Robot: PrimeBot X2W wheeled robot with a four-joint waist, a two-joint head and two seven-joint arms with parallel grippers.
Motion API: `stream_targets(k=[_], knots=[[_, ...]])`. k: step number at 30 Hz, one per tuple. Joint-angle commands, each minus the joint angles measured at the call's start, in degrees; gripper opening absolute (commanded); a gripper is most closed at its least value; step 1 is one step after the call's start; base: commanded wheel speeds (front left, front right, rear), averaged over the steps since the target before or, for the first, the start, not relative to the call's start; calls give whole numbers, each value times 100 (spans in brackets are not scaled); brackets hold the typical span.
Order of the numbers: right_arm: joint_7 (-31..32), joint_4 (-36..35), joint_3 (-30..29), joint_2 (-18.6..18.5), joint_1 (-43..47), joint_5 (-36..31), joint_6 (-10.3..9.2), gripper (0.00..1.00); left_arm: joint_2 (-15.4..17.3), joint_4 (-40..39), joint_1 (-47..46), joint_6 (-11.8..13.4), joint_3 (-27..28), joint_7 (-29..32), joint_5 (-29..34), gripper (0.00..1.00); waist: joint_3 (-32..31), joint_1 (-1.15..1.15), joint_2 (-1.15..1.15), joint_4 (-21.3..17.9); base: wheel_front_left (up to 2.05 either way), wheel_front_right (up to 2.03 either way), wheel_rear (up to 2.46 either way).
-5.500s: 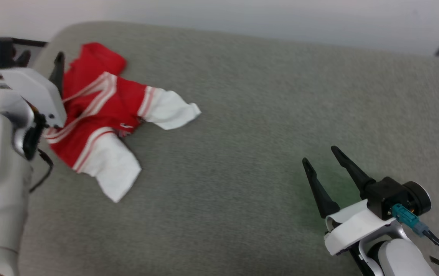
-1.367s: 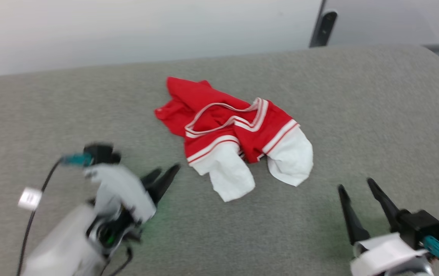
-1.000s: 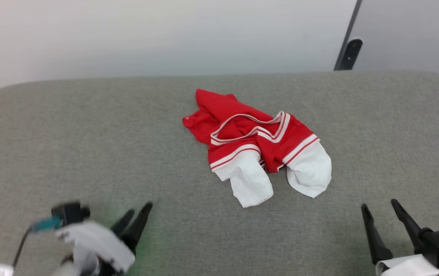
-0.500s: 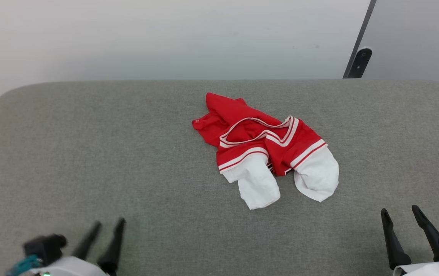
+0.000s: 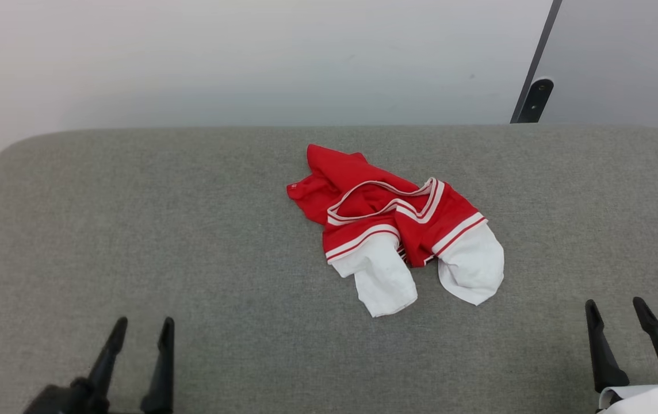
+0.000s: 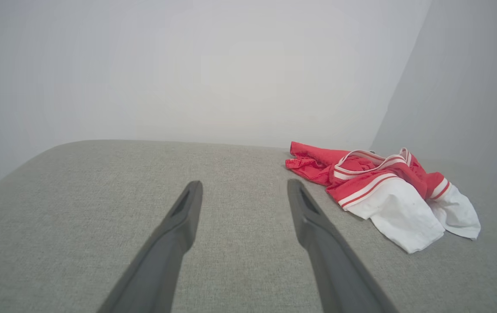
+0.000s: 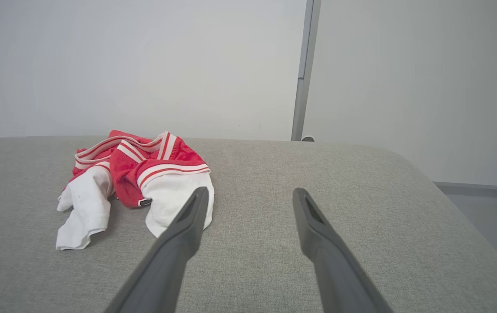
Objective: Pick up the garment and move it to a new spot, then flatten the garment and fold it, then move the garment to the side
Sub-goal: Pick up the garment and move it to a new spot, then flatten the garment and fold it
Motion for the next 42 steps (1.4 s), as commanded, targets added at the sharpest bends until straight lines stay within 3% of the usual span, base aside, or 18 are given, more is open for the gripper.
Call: stream_targets(k=[1,11,26,32,38,42], knots=[[8,-6,-37,-1,-25,19,-6,100,-106,21,127,-85,47,-1,127,100,-9,0,0,-2,0,0,0],[-14,126,-21,95,178,31,-6,100,-648,196,263,-407,441,-3,612,100,-20,0,0,-17,0,0,0],[306,160,229,-30,-176,40,-6,100,-890,214,127,-466,489,-3,753,100,33,0,0,109,0,0,0],[1557,414,903,-599,-1071,102,-6,100,-965,248,-7,-466,401,-3,735,100,221,0,0,271,0,0,0],[3409,909,1607,-1266,-2170,709,-6,100,-1033,309,-243,-466,289,-3,698,100,517,0,0,506,0,0,0],[4326,1148,1813,-1542,-2745,1187,-7,100,-1072,352,-410,-466,215,-3,647,100,763,0,0,665,0,0,0]])
